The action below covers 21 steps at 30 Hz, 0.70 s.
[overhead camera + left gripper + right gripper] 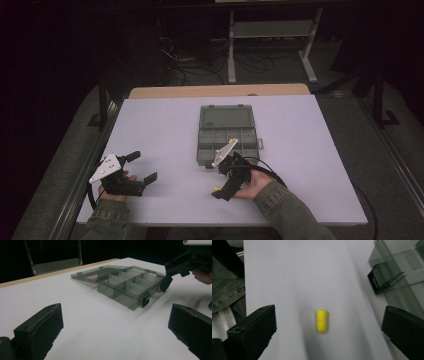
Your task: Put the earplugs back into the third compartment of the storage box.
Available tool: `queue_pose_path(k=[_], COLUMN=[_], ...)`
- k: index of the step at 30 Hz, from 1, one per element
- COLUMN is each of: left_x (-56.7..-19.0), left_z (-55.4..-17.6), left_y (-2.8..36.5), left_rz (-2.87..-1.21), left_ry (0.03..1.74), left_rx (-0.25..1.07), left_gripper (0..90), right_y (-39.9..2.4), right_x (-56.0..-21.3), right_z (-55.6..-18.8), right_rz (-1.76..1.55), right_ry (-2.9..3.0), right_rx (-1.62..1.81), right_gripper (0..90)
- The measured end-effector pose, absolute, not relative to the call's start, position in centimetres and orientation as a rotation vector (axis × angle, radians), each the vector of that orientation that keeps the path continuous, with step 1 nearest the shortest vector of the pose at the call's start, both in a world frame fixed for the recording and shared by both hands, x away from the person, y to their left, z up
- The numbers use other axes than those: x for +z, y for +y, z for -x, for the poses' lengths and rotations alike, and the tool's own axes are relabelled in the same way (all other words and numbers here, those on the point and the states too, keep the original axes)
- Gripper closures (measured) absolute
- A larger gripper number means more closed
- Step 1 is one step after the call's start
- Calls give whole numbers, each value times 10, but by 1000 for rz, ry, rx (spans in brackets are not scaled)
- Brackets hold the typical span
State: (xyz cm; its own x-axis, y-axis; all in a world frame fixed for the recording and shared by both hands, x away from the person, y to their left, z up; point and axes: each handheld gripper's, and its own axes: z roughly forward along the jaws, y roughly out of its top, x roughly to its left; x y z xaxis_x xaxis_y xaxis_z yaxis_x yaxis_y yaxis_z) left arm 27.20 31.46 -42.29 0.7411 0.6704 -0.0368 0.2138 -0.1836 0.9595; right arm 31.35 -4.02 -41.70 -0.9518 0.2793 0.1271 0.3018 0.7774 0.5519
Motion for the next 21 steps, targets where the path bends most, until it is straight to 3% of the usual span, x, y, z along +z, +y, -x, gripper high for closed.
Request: queue_pose_path(k=[8, 15, 21], left_x=[-423, -423, -423], left_z=[-272, -272, -272], left_y=[314, 314, 314], left_rz=[-1750, -1751, -1751], left_ry=[699, 698, 697], left_rx=[472, 471, 470], left_gripper=[0, 0, 0], right_y=[-33, -32, -32], right_x=[-424, -427, -427], right_z=[-309, -310, -310], right_rz=[424, 431, 423], right_ry=[-2945, -2943, -2950], right_rx=[-859, -815, -803], right_gripper=[47, 150, 386])
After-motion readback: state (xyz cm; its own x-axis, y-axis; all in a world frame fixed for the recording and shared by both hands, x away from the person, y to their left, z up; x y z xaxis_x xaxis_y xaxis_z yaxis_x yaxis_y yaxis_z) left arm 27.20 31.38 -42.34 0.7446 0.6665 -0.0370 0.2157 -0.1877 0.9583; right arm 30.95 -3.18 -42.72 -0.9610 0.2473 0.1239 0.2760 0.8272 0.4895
